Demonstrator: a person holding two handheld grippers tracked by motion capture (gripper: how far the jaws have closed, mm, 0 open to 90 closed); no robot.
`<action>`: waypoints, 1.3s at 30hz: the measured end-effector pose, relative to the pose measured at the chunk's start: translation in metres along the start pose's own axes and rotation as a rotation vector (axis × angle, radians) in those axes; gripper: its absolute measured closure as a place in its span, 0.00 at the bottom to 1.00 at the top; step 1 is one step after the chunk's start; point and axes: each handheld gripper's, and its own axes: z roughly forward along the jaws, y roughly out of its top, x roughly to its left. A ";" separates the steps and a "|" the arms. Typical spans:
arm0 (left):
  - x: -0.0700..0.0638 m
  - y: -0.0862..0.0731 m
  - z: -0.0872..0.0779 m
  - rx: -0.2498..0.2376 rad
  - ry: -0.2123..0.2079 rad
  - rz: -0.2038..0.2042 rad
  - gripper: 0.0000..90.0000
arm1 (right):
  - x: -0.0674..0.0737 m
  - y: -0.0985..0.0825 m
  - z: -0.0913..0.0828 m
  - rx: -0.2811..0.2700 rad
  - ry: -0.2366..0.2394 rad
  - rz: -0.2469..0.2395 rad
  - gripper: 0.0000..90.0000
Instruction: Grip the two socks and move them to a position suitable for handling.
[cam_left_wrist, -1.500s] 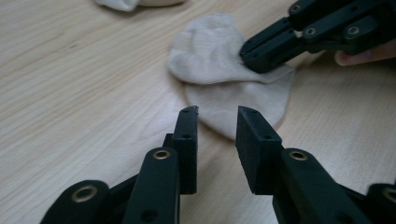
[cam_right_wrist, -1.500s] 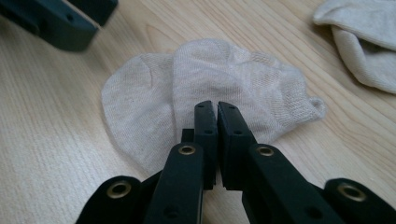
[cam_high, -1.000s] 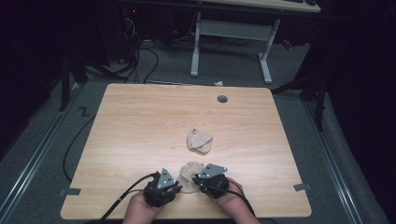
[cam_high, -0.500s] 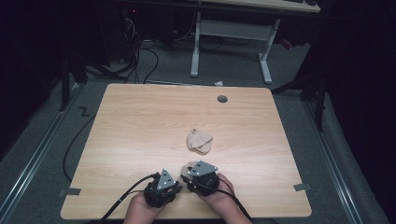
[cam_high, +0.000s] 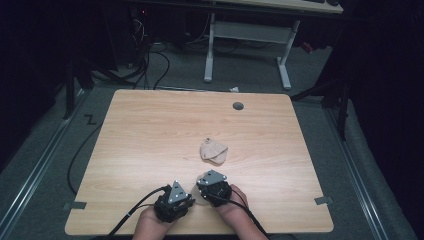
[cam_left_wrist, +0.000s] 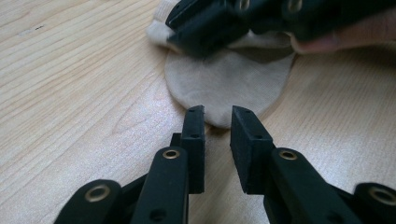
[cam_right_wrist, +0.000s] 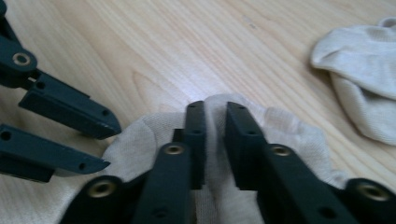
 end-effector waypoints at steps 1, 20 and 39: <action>0.000 0.000 0.000 0.000 0.000 0.000 0.84 | -0.001 0.000 -0.001 -0.006 -0.003 0.007 0.94; -0.006 0.005 -0.010 -0.067 0.040 0.027 0.95 | -0.007 -0.001 -0.017 -0.091 0.023 0.063 0.96; -0.006 0.005 0.007 -0.014 0.020 0.037 1.00 | -0.009 -0.006 -0.029 -0.122 0.016 0.079 0.95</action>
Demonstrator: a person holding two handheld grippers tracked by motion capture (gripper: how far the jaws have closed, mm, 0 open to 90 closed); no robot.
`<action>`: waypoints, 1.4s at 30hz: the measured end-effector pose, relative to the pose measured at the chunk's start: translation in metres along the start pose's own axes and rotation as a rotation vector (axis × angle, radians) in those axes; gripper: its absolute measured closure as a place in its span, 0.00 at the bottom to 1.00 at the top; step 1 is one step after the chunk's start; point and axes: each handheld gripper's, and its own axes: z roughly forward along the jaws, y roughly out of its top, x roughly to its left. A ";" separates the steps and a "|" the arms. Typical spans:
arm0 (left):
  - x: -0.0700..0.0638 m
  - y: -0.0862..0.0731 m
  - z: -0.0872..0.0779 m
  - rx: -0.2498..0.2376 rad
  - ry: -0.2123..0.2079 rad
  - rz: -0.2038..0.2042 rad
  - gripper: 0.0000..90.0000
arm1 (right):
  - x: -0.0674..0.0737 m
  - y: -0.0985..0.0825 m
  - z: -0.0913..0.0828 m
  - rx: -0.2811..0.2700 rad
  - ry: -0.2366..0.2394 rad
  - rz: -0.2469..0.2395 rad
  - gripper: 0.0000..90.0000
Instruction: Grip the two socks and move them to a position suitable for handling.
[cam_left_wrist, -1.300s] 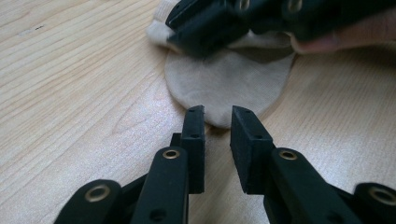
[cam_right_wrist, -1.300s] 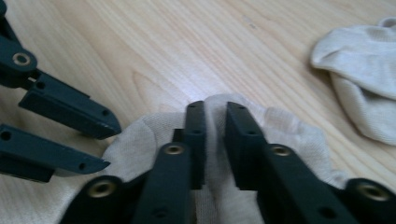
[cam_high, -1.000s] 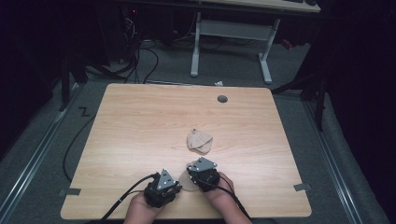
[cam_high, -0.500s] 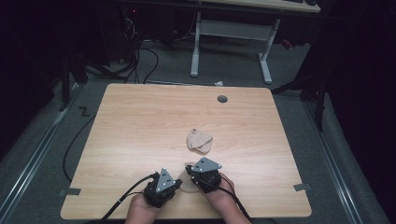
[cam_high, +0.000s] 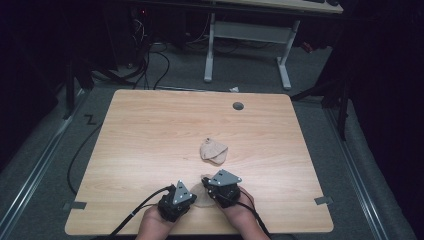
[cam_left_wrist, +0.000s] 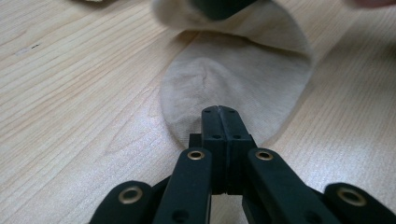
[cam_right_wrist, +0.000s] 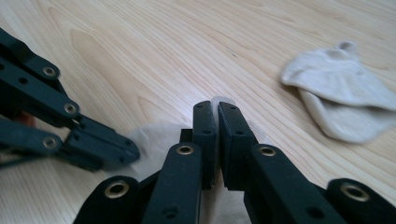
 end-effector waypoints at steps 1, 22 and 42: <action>0.000 0.000 0.000 -0.002 0.002 0.001 1.00 | -0.002 -0.002 -0.003 -0.003 -0.006 0.008 0.95; -0.003 -0.001 -0.003 0.011 0.010 0.020 0.99 | -0.038 -0.051 -0.074 -0.027 -0.162 0.128 0.85; 0.009 -0.016 -0.032 0.092 0.035 -0.008 0.92 | -0.013 -0.047 -0.025 0.151 0.006 0.016 0.94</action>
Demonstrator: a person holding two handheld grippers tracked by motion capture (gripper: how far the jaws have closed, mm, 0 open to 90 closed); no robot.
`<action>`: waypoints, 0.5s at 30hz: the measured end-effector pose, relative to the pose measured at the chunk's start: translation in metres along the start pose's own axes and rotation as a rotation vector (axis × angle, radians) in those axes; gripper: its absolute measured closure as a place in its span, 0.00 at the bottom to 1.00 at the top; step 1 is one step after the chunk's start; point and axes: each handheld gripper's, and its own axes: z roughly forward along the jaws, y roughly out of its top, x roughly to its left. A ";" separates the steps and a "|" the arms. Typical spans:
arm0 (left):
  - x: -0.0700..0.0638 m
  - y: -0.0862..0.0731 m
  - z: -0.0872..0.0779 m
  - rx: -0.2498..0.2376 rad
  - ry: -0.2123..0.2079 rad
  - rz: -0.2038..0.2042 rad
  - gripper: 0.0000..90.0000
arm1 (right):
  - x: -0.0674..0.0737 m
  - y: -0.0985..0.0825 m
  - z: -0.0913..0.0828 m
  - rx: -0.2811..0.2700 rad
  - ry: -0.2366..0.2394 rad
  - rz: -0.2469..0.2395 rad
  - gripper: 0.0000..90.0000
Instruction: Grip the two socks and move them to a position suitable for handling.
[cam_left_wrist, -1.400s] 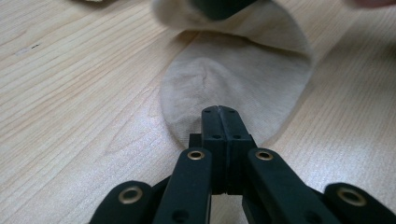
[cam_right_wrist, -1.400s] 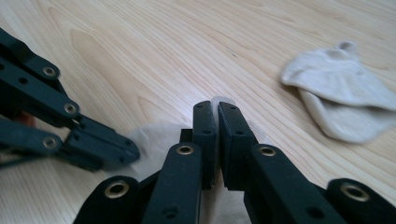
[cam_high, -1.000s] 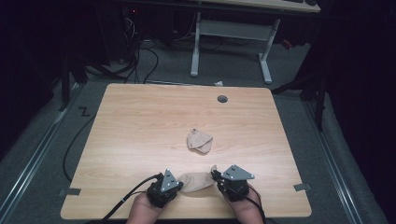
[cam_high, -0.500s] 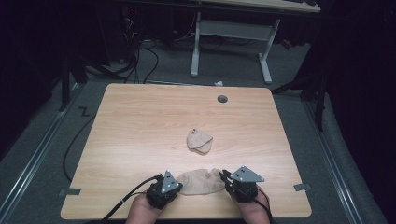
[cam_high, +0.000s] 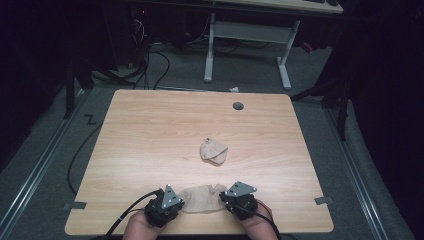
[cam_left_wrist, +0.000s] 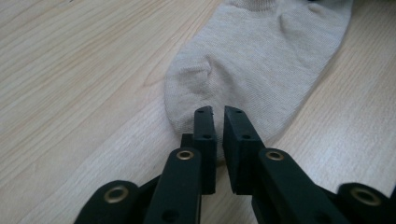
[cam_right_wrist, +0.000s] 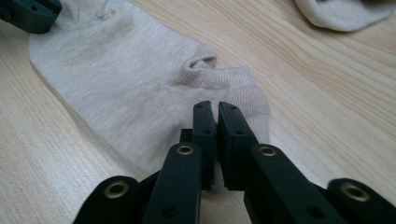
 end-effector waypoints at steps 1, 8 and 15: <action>0.000 0.000 0.000 0.000 0.000 0.000 0.90 | 0.000 0.000 0.000 0.000 0.000 0.000 0.94; 0.016 0.001 -0.014 -0.108 0.021 -0.031 0.74 | -0.019 0.017 -0.008 -0.102 -0.058 0.028 0.95; 0.041 -0.004 -0.020 -0.150 0.033 -0.111 0.66 | -0.060 0.053 0.025 -0.093 -0.128 0.076 0.99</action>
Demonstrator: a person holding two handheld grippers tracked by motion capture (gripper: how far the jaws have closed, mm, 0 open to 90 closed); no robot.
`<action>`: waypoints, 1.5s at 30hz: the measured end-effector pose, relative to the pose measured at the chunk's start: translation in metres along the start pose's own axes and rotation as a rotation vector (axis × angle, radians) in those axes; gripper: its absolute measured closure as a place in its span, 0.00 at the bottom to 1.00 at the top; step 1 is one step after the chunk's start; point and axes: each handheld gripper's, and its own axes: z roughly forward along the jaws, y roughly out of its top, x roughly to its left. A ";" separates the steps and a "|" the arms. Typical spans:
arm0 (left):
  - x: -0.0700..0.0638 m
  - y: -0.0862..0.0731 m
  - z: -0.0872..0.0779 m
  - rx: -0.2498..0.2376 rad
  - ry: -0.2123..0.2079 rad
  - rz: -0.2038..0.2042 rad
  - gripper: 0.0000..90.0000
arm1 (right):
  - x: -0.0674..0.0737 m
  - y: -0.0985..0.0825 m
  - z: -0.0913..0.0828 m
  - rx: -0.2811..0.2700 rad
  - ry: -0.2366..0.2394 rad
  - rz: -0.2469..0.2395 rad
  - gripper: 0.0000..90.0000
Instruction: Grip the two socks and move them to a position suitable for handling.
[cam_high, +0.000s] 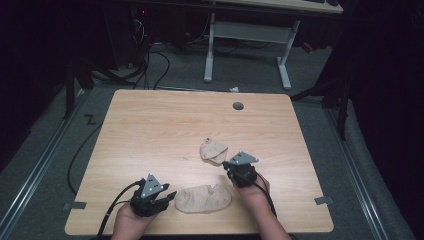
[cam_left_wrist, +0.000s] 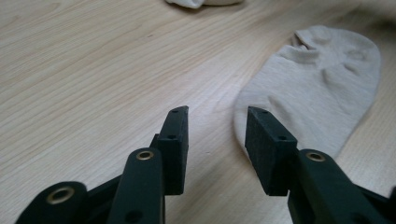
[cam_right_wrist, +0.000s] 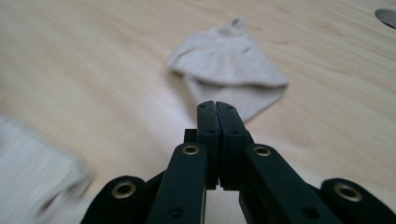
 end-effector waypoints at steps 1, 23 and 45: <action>0.002 0.000 0.000 -0.003 0.002 -0.009 0.66 | -0.004 0.005 0.007 0.010 -0.008 0.009 0.99; 0.003 0.000 0.003 0.013 -0.009 0.002 0.63 | 0.002 -0.011 -0.001 0.008 0.021 0.014 0.94; 0.001 -0.001 0.002 0.023 -0.030 -0.001 0.62 | -0.026 -0.042 -0.019 0.092 -0.076 0.114 0.88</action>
